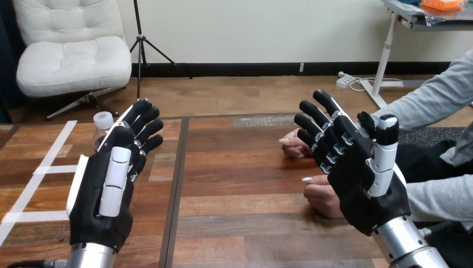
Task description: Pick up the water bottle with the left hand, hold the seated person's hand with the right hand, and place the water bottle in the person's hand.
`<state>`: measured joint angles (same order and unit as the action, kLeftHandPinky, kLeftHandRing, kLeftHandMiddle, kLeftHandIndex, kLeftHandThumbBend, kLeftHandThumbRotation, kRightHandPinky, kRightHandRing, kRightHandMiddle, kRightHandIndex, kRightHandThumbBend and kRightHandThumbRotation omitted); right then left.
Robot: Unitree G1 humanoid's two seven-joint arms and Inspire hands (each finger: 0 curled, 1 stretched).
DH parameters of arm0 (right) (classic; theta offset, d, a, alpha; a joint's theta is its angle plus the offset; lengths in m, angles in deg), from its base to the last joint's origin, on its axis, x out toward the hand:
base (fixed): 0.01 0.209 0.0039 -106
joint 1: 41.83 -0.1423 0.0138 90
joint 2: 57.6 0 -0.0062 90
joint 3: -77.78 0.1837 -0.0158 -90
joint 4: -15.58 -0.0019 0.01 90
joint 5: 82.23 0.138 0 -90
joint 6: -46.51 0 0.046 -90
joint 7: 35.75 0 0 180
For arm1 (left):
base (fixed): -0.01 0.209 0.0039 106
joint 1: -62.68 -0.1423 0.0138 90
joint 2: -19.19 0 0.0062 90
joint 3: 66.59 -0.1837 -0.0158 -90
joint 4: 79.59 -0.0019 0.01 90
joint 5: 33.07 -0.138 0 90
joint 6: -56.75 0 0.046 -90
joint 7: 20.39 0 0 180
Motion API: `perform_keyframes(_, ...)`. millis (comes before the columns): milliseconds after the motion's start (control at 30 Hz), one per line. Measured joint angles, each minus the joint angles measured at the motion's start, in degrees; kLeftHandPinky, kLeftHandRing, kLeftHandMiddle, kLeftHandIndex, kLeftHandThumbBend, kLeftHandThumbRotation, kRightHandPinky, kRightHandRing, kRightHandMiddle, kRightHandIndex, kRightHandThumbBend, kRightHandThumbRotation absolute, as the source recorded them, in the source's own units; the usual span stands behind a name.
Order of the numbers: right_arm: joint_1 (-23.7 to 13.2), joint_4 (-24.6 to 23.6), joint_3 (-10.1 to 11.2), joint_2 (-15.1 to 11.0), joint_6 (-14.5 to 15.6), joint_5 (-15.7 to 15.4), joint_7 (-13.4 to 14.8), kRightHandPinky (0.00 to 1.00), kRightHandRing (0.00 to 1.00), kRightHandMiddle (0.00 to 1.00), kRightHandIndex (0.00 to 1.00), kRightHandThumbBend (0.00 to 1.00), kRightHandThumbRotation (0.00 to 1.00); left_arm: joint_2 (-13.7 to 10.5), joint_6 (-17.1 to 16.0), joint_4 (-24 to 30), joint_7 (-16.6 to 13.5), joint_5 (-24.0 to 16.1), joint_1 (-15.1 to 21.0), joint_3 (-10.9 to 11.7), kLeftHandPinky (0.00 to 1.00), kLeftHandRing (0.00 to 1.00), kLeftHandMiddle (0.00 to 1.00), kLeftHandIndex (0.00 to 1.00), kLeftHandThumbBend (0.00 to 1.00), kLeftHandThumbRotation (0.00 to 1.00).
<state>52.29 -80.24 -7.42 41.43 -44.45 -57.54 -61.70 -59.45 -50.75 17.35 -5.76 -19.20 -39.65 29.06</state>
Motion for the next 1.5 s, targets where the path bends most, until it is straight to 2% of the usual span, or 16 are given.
perform_keyframes(467,-0.07,0.00,0.00,0.10,0.00,0.00,0.07,1.00,0.95,0.95,0.97,0.99,1.00,-0.24,-1.59,-0.30,0.05,-0.84,0.00,0.21,0.91,0.91,0.91,0.90,0.86,0.86)
perform_keyframes(833,-0.07,0.00,0.02,0.10,0.01,0.00,0.14,0.99,0.94,0.94,0.96,1.00,1.00,-1.77,-3.02,-0.41,1.02,-0.96,0.56,0.66,0.92,0.92,0.93,0.90,0.92,0.84)
perform_keyframes(967,-0.07,0.00,0.02,0.11,0.01,-0.03,0.20,0.98,0.94,0.94,0.96,1.00,1.00,-2.03,-3.58,-0.48,1.16,-0.94,1.50,1.13,0.91,0.91,0.92,0.89,0.94,0.82)
perform_keyframes(1200,-0.07,0.00,0.01,0.12,0.01,-0.06,0.30,0.97,0.94,0.94,0.96,1.00,1.00,-2.06,-3.86,-0.48,0.09,-1.01,3.91,2.09,0.86,0.88,0.89,0.85,0.98,0.72)
perform_keyframes(1500,-0.07,0.00,0.01,0.11,0.01,-0.06,0.23,0.98,0.94,0.94,0.97,0.99,1.00,-2.17,-3.85,-0.48,-1.33,-0.97,7.59,3.11,0.86,0.89,0.89,0.84,1.00,0.64)
